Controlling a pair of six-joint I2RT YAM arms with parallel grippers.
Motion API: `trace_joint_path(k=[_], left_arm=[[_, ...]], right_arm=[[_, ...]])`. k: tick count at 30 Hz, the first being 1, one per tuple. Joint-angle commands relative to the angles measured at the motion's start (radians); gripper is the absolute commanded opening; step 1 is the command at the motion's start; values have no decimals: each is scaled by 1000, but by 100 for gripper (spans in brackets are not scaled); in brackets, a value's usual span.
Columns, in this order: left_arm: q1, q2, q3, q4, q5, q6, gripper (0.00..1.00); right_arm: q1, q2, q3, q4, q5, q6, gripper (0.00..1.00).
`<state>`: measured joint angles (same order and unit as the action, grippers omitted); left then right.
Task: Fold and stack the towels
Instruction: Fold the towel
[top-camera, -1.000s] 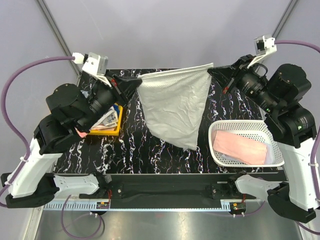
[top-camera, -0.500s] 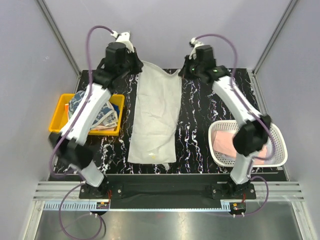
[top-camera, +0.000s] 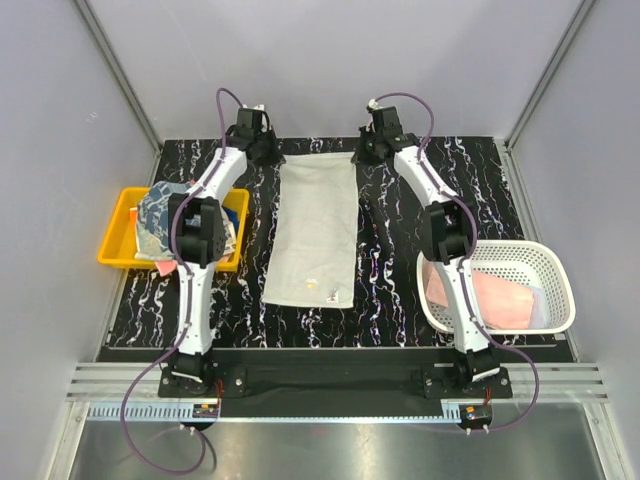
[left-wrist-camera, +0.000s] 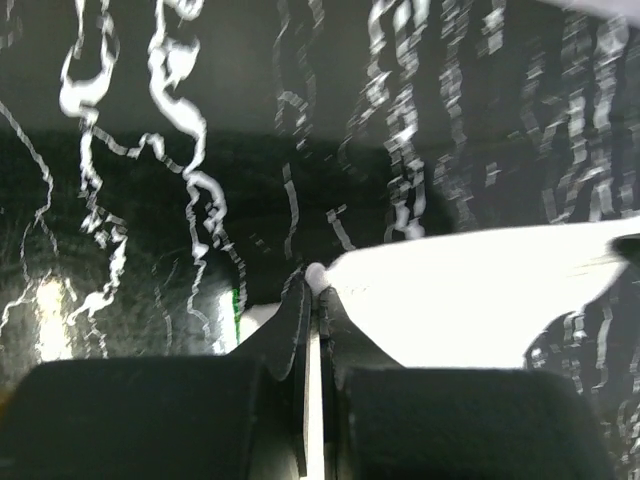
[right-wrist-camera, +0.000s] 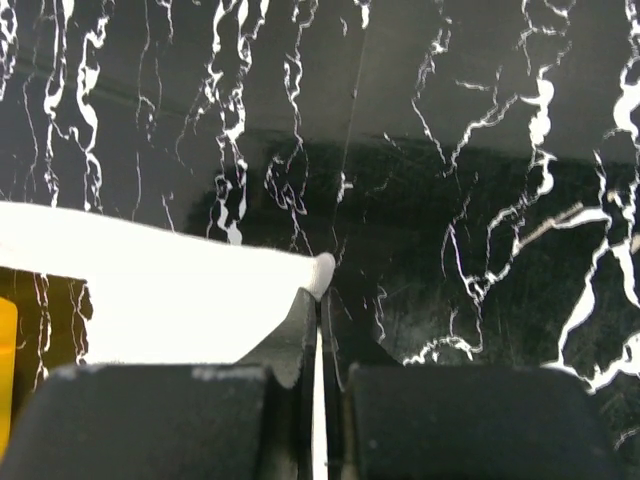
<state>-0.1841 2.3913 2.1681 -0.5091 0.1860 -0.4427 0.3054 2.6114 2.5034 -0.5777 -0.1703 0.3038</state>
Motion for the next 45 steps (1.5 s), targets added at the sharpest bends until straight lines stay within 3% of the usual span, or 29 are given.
trace_joint_path(k=[1, 8, 22, 33, 45], left_arm=[[5, -139, -65, 122, 24, -20, 0], [-3, -293, -270, 141, -19, -39, 0], [-107, -610, -703, 107, -261, -30, 0], [-175, -813, -984, 127, -338, -36, 0], [-230, -982, -1183, 161, -399, -51, 0]], right_arm=[[-23, -152, -159, 125, 2, 9, 0], [-20, -388, -467, 211, -5, 37, 0], [89, -772, -1101, 352, 31, 73, 0], [201, -925, -1318, 368, 138, 101, 0], [311, -1091, -1508, 398, 209, 152, 0]])
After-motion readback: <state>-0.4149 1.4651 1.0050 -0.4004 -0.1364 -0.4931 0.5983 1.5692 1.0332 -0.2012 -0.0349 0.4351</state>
